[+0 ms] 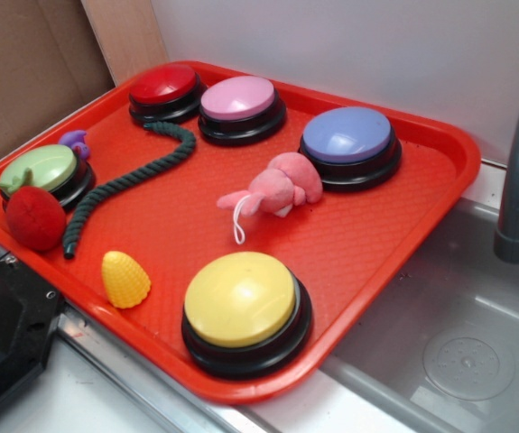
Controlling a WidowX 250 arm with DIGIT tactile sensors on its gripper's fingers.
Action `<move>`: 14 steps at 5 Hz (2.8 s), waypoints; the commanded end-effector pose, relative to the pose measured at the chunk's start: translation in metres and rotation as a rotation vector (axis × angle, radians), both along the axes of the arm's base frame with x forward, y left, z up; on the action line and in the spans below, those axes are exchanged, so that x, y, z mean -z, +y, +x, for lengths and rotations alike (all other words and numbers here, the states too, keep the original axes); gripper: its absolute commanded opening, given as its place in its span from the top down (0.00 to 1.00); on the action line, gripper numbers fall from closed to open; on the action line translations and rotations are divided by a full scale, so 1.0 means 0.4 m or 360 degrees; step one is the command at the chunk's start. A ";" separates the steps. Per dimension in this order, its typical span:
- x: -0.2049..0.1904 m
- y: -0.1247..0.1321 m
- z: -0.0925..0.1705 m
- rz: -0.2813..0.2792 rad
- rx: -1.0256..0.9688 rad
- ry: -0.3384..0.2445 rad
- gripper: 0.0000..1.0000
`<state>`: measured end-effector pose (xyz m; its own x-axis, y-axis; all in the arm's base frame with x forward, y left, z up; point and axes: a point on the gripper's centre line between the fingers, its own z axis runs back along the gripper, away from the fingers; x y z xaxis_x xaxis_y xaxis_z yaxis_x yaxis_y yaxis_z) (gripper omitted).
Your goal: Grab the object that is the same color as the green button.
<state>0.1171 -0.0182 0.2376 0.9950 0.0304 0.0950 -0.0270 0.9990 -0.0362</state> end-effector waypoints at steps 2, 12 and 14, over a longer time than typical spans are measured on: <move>0.034 0.009 0.046 0.0017 0.0056 -0.0017 0.00; 0.522 0.122 0.259 0.0193 0.0121 -0.0050 0.00; 0.537 0.121 0.257 0.0083 0.0169 -0.0055 1.00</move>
<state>0.2169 0.0267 0.0203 0.9899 -0.0860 0.1129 0.0856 0.9963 0.0080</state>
